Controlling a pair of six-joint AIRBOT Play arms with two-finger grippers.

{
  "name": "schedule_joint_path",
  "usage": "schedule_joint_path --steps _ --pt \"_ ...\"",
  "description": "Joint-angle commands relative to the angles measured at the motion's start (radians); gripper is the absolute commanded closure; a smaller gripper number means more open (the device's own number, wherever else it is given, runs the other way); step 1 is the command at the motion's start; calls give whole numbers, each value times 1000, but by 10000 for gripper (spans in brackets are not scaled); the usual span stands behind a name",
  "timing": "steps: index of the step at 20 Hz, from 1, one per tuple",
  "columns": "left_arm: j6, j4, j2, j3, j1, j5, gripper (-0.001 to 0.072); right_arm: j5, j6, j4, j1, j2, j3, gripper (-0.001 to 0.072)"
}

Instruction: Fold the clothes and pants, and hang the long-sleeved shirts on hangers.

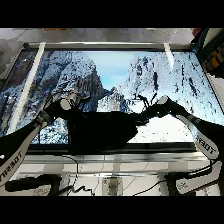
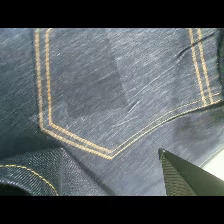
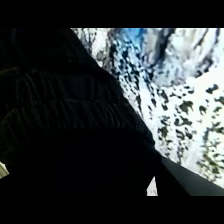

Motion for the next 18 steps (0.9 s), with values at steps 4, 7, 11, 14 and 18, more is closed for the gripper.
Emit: schedule_joint_path --steps 4,7,11,14,18 --pt "0 0 -1 0 0 17 14 -50 -13 93 22 -4 -3 175" --pt "0 0 -1 0 0 38 14 -50 -50 302 22 -4 -3 678" --pt "0 3 1 6 2 62 13 -3 -180 513 16 -3 37 673" --pt "0 65 16 73 10 27 13 19 -179 510 -31 26 109 674" --pt "0 153 105 241 15 -3 13 5 -146 505 -175 121 138 675"
